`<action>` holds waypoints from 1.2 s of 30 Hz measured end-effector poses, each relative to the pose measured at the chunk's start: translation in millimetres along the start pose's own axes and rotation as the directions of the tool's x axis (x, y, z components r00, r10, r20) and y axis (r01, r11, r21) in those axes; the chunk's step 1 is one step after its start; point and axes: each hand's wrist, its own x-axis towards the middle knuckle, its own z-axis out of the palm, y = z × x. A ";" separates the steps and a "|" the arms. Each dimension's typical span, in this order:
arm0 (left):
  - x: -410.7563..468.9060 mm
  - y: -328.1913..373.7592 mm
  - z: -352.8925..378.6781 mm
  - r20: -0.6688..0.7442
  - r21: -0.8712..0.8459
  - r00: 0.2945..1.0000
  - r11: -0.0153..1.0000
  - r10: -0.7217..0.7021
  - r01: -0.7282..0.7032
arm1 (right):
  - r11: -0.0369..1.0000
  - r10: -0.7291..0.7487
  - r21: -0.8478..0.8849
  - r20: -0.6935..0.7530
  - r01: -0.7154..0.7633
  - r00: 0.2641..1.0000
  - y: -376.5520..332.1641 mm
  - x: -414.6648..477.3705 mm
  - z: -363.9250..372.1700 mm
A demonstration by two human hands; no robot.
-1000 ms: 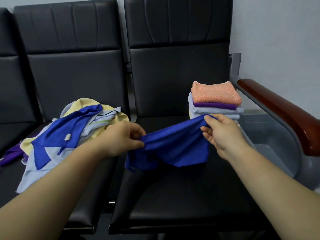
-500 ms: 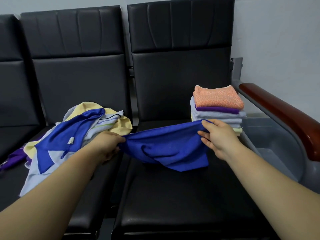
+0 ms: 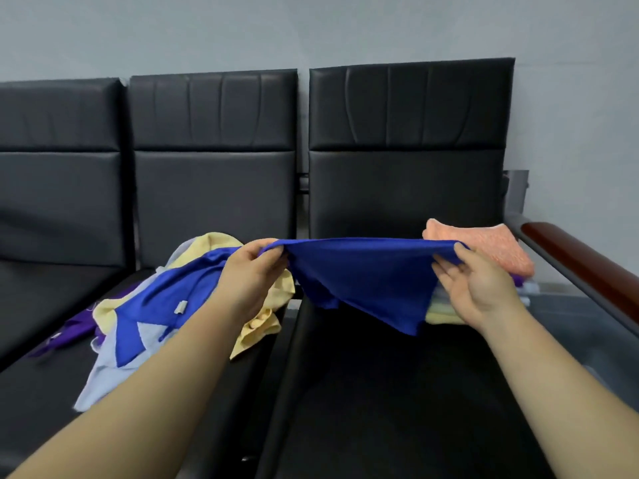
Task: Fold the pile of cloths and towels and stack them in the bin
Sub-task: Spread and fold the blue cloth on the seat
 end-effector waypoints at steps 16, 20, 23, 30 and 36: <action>-54.3 -45.0 -32.4 -0.032 0.561 0.722 0.585 -0.691 0.586 | 0.237 0.426 -0.803 -0.420 -0.546 0.802 36.0 -53.6 -74.0; -39.2 -56.6 -24.3 -0.084 0.095 0.655 0.648 -0.751 0.755 | 0.452 0.491 -0.657 -0.381 -0.603 0.783 39.9 -62.6 -52.0; -12.3 -50.0 -8.1 -0.100 -0.162 0.741 0.745 -0.664 0.647 | 0.674 0.413 -0.542 -0.288 -0.502 0.864 39.8 -41.4 -21.4; 66.5 34.9 18.7 -0.063 -0.241 0.949 0.928 -0.308 0.285 | 0.937 0.081 -0.328 -0.119 -0.116 0.990 -32.5 33.2 69.2; 81.3 69.7 15.4 -0.036 -0.300 0.991 0.947 -0.129 0.112 | 0.974 -0.048 -0.222 -0.029 0.040 0.998 -77.9 38.2 83.9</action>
